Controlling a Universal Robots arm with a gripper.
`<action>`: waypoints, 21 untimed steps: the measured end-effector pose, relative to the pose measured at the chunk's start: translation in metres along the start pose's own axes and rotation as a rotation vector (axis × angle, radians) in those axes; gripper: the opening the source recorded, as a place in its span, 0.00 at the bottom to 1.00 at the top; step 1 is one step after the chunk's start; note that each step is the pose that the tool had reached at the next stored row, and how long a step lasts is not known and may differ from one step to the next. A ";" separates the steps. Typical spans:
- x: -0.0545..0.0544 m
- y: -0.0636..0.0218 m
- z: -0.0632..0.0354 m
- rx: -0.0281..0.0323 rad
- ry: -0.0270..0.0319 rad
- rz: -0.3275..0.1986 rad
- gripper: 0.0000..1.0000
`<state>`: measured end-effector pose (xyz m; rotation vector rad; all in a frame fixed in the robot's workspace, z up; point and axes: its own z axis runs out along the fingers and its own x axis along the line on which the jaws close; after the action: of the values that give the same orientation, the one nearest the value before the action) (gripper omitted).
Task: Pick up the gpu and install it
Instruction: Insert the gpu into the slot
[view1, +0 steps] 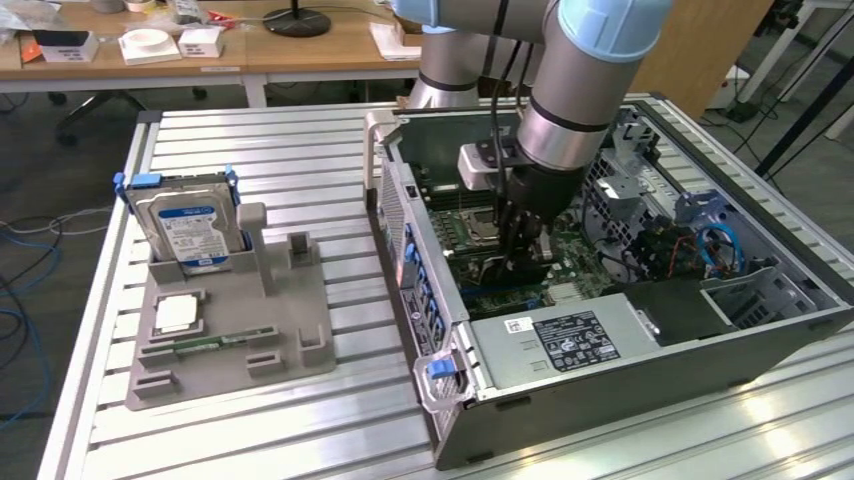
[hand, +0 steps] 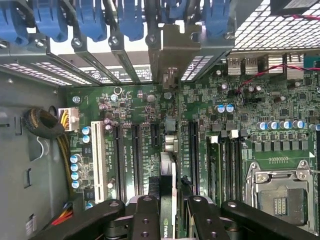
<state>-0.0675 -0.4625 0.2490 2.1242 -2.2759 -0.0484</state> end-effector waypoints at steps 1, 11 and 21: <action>-0.001 0.0001 0.0000 0.0000 0.0000 0.000 0.26; -0.001 0.0001 -0.0006 -0.0001 0.0033 -0.076 0.26; -0.007 0.0006 -0.0032 0.0000 0.0032 -0.076 0.26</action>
<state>-0.0675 -0.4555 0.2522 2.2089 -2.1922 -0.0467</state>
